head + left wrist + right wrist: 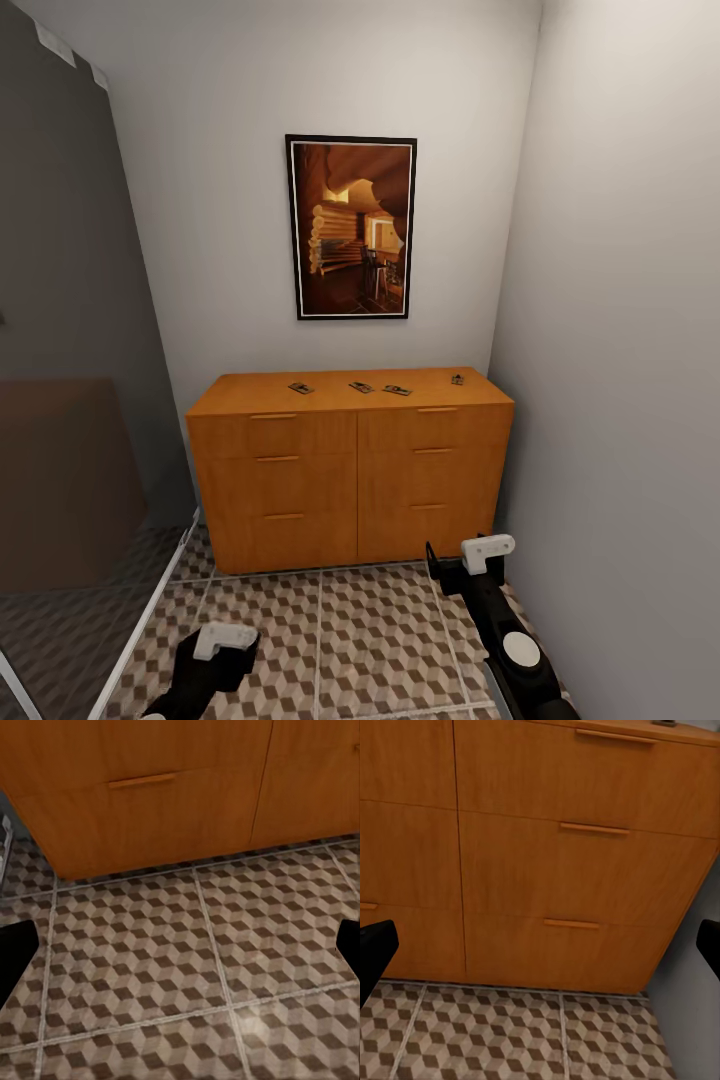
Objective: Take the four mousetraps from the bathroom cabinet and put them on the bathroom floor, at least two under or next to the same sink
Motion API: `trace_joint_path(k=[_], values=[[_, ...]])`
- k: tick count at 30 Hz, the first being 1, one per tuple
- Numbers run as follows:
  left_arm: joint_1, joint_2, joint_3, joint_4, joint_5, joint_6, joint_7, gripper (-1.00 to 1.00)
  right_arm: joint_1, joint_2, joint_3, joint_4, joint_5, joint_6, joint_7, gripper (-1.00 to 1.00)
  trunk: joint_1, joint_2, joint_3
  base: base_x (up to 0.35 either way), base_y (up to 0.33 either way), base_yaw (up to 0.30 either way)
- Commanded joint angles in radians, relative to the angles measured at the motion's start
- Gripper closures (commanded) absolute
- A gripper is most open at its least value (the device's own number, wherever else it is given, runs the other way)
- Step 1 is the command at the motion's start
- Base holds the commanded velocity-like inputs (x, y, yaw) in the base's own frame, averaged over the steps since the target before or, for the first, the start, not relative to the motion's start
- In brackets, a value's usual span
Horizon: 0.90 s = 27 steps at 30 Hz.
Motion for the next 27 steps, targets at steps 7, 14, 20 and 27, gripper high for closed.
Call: trace_joint_path(k=[7, 14, 20, 27], values=[[-0.001, 0.014, 0.000, 0.344, 0.000, -0.316, 0.002, -1.00, -0.001, 0.000, 0.001, -0.001, 0.011, 0.008, -0.005, -1.00, 0.000, -0.001, -0.001, 0.000, 0.000, 0.000], [-0.001, 0.017, 0.008, 0.694, 0.002, -0.612, 0.006, -1.00, -0.001, 0.001, 0.001, -0.001, 0.009, 0.008, -0.005, -1.00, 0.000, -0.001, -0.001, 0.000, 0.000, 0.000], [-0.001, 0.020, 0.008, 0.831, 0.004, -0.758, 0.008, -1.00, -0.001, 0.001, 0.001, 0.003, 0.009, 0.008, -0.004, -1.00, 0.000, -0.001, -0.001, 0.000, 0.000, 0.000], [-0.001, 0.042, 0.006, 0.939, 0.006, -0.852, 0.008, -1.00, -0.001, 0.001, 0.002, 0.007, 0.008, 0.008, -0.002, -1.00, 0.000, -0.001, -0.001, 0.000, 0.000, 0.000]])
